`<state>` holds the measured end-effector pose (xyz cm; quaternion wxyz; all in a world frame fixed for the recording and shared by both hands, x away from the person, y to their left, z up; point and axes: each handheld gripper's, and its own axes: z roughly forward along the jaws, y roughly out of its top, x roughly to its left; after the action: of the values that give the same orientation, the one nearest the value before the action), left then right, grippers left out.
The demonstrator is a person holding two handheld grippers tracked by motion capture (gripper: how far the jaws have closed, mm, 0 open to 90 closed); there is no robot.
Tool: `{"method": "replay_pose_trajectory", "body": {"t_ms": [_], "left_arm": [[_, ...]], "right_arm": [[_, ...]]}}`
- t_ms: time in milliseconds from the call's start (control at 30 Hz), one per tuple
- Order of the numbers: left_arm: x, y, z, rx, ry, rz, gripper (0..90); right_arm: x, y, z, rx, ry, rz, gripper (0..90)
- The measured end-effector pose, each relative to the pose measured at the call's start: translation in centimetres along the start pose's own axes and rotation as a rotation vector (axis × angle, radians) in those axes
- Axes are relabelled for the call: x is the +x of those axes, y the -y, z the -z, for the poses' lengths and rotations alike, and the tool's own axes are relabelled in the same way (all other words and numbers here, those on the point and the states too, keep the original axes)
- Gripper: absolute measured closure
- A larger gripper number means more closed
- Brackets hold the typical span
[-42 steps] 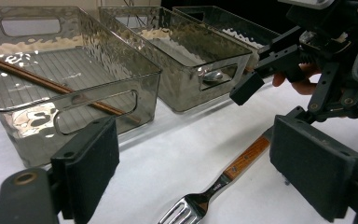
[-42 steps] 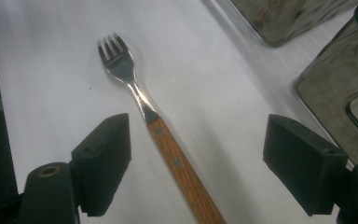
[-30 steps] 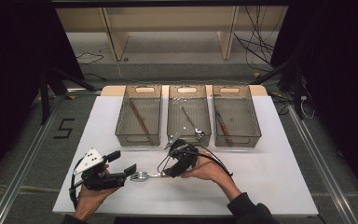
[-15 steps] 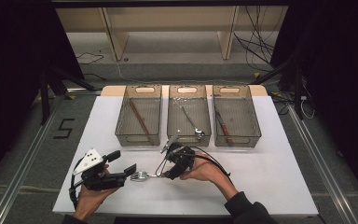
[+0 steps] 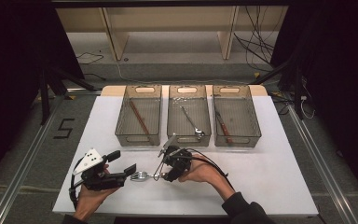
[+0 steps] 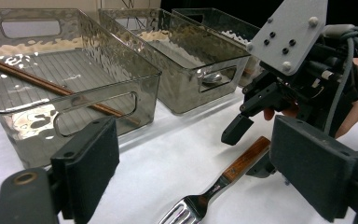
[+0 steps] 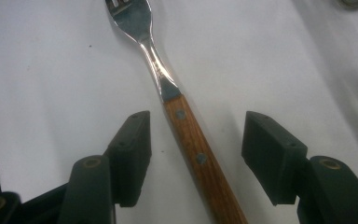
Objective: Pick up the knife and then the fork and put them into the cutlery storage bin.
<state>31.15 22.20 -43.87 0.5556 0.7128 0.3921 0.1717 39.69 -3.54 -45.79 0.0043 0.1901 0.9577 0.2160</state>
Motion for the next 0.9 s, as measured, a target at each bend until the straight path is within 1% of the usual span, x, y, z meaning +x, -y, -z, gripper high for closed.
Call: {"method": "replay_pose_trajectory", "body": {"t_ms": [67, 100, 200, 233, 367, 467, 533, 567, 800, 867, 900], "left_arm": [[0.02, 0.00, -0.01, 0.001, -0.001, 0.001, 15.4], [0.00, -0.01, 0.00, 0.000, -0.001, 0.000, 15.4], [-0.04, 0.00, -0.05, 0.000, -0.001, -0.001, 15.4], [-0.04, 0.00, -0.06, 0.000, -0.001, -0.001, 15.4], [-0.02, -0.01, -0.03, 0.001, -0.001, -0.001, 15.4], [0.00, 0.00, -0.01, 0.001, -0.001, -0.002, 15.4], [-0.02, -0.01, 0.00, 0.000, -0.001, -0.001, 15.4], [-0.02, -0.01, 0.00, 0.000, -0.001, -0.001, 15.4], [-0.02, -0.02, -0.01, 0.000, -0.001, -0.002, 15.4], [-0.01, -0.02, 0.00, 0.000, -0.001, -0.002, 15.4], [-0.01, -0.02, 0.00, 0.000, -0.001, -0.002, 15.4]], "right_arm": [[0.02, -0.01, -0.04, 0.008, -0.004, -0.005, 43.7], [-0.07, 0.03, -0.08, 0.009, -0.001, 0.009, 44.1], [0.03, 0.01, -0.09, 0.009, -0.003, 0.001, 45.2], [0.01, 0.03, -0.10, 0.007, -0.003, 0.008, 45.4], [-0.02, 0.06, -0.19, 0.022, -0.001, 0.012, 46.1], [0.00, 0.05, -0.29, 0.023, -0.003, 0.013, 46.4], [0.12, 0.01, -0.32, 0.026, -0.005, 0.005, 47.0], [0.06, 0.03, -0.36, 0.028, -0.003, 0.018, 47.2], [0.25, -0.02, -0.64, 0.042, -0.004, 0.035, 49.6], [0.35, -0.03, -0.78, 0.041, -0.004, 0.032, 50.7], [0.29, -0.05, -0.75, 0.048, -0.007, 0.041, 51.0]]}}
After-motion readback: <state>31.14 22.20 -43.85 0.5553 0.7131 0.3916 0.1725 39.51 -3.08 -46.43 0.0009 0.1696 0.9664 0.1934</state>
